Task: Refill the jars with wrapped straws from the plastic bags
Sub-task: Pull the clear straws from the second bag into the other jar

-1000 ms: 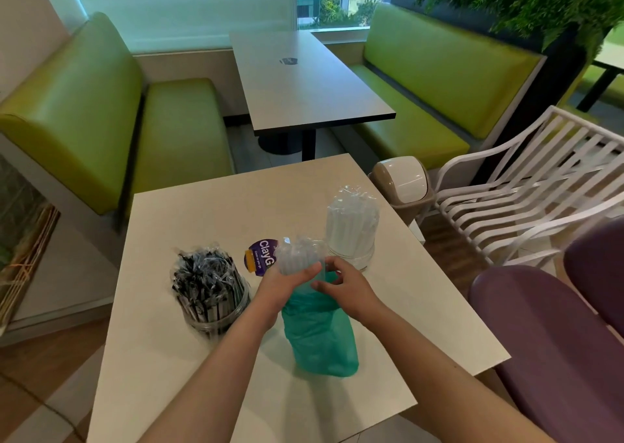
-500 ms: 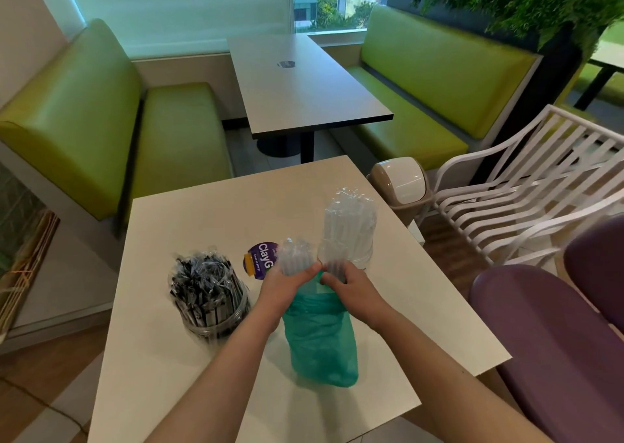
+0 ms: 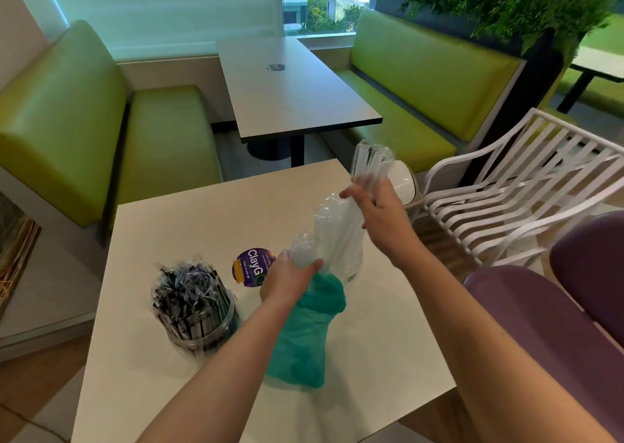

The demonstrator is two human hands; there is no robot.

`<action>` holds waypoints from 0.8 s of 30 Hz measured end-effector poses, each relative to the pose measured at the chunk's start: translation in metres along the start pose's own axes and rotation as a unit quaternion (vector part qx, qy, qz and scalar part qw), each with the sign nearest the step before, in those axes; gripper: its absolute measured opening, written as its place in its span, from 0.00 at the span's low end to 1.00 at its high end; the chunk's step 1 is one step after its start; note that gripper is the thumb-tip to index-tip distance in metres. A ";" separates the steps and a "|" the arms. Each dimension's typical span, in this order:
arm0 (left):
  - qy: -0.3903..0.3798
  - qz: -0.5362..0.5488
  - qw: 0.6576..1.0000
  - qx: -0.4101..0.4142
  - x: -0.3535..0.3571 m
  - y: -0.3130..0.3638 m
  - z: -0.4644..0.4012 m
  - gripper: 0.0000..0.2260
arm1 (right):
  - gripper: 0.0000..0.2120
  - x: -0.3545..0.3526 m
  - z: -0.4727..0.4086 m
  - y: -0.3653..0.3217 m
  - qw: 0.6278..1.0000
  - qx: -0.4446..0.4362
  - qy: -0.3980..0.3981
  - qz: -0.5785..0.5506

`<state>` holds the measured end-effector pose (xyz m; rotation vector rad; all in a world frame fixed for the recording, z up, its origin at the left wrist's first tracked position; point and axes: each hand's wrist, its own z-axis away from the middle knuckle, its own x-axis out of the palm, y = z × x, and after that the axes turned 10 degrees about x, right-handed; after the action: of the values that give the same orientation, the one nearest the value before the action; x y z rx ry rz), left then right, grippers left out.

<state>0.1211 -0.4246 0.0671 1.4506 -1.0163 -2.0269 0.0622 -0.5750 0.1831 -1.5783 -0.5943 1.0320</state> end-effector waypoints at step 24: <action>0.001 -0.035 0.998 -0.043 0.005 0.015 -0.005 0.30 | 0.26 0.017 -0.007 0.091 0.926 0.062 0.135 0.347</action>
<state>0.1228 -0.4392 0.0746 1.4600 -0.8773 -2.0913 0.0629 -0.5896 0.0913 -1.8160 0.2496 1.2962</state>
